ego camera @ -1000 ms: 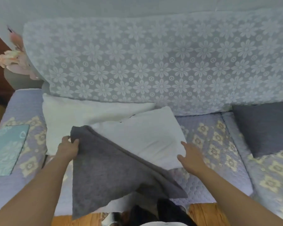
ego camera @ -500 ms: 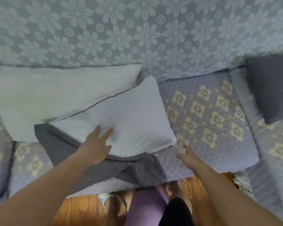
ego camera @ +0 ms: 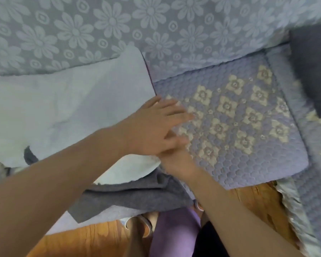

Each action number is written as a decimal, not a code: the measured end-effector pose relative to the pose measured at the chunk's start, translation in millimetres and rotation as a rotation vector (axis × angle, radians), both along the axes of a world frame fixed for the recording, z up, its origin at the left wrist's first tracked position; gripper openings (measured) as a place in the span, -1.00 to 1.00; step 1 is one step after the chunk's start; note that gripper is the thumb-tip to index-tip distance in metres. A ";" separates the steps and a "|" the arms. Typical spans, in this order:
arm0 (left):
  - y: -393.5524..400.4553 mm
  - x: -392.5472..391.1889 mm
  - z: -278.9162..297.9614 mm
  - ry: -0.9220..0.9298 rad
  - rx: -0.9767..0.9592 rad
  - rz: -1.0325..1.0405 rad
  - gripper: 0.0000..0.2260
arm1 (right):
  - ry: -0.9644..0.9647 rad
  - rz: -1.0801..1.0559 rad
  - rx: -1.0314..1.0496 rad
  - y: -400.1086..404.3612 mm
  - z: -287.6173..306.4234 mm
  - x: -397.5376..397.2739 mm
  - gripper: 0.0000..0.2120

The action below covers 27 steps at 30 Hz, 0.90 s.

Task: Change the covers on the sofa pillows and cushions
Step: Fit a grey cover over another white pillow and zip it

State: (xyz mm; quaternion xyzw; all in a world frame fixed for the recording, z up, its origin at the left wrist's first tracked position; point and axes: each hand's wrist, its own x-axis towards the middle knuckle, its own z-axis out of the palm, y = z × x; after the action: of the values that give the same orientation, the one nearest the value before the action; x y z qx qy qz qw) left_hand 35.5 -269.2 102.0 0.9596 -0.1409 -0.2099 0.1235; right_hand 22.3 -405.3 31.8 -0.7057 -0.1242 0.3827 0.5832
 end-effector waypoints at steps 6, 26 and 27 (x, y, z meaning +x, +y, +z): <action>93.3 -23.0 31.1 0.185 0.462 -0.154 -0.20 | 0.225 0.096 0.158 17.0 15.7 -30.9 -0.62; 155.0 -105.8 59.3 -0.180 0.410 0.210 -0.46 | -0.529 1.167 -0.274 31.3 -15.1 -104.6 -0.73; 149.4 -102.9 62.5 -0.157 0.420 0.245 -0.47 | -0.455 1.087 -0.247 27.2 0.6 -102.3 -0.73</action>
State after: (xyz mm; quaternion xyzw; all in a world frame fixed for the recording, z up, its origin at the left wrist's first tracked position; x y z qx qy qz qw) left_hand -67.4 -119.8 164.5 0.9875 0.0138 -0.1431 -0.0653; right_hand -80.0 -378.1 32.4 -0.6678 -0.5434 0.4770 0.1768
